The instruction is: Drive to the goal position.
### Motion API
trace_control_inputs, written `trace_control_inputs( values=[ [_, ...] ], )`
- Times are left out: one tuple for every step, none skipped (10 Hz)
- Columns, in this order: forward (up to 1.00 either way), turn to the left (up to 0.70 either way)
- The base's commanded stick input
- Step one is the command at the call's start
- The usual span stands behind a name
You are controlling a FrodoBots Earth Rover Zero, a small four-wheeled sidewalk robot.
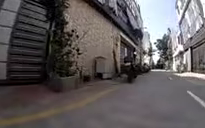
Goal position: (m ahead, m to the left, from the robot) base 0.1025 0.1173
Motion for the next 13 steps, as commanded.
trace_control_inputs(
  values=[
    [0.00, 0.00],
    [0.00, 0.00],
    [0.00, 0.00],
    [0.00, 0.00],
    [0.00, 0.00],
    [0.00, 0.00],
    [0.00, 0.00],
    [0.00, 0.00],
    [0.00, 0.00],
    [-1.00, 0.01],
    [-0.06, 0.00],
    [0.00, 0.00],
    [0.00, 0.00]
  ],
)
